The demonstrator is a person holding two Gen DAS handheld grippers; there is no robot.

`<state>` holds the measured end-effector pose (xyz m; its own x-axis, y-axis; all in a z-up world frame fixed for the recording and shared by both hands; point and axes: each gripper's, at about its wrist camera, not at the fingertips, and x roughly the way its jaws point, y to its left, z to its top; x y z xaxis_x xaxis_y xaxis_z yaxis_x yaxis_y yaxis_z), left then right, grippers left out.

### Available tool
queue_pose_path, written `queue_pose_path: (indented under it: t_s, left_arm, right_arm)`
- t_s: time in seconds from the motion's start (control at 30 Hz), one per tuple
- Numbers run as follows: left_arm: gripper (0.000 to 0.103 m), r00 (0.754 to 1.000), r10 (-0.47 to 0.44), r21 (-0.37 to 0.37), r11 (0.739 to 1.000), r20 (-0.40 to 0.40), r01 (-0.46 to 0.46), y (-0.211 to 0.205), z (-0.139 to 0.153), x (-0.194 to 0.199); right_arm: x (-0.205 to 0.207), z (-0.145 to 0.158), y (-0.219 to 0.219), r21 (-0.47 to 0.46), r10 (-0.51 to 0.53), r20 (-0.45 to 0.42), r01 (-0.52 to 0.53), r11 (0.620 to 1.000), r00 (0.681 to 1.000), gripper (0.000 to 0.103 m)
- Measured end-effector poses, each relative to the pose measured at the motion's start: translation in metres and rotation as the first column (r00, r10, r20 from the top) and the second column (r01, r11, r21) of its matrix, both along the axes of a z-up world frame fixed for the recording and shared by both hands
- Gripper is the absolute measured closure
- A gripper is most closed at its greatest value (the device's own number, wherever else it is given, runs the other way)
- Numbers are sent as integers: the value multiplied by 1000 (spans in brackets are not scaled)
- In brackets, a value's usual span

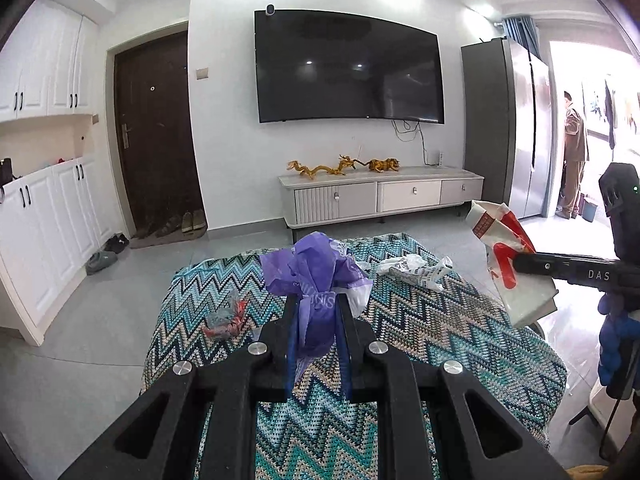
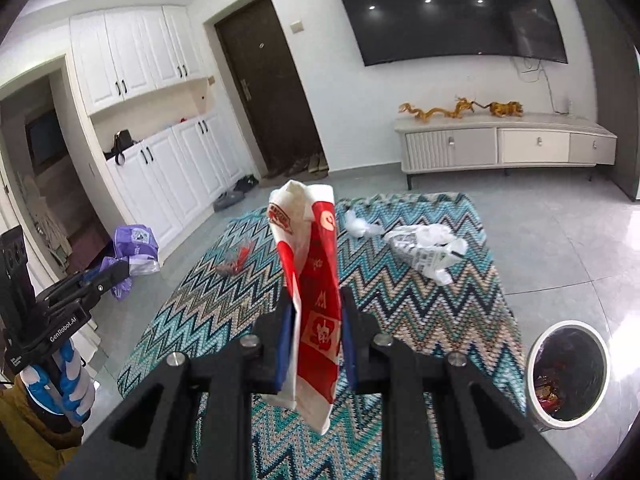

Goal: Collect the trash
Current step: 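Lift the glove and paper bag and carry them toward the bin, then open both tools over the bin to drop glove and paper bag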

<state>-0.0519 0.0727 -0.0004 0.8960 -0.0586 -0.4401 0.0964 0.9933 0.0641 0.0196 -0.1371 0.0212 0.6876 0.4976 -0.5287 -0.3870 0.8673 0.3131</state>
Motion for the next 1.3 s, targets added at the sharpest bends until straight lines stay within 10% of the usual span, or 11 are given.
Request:
queue_pose_path:
  t_s: [0.67, 0.87, 1.1, 1.3]
  left_arm:
    - [87, 947, -280, 210, 928, -156, 309, -195, -13, 93]
    - [87, 861, -410, 164, 867, -302, 470, -285, -44, 144]
    - [86, 696, -524, -54, 816, -490, 576, -389, -100, 214]
    - [86, 642, -535, -121, 811, -549, 572, -446, -140, 248]
  right_arm:
    - [-16, -45, -197, 102, -379, -13, 379, 920, 925, 83]
    - [-8, -92, -255, 86, -477, -106, 486, 870, 873, 83]
    - [27, -153, -312, 21, -567, -231, 586, 810, 791, 82]
    - [64, -200, -338, -46, -599, -314, 618, 784, 737, 82]
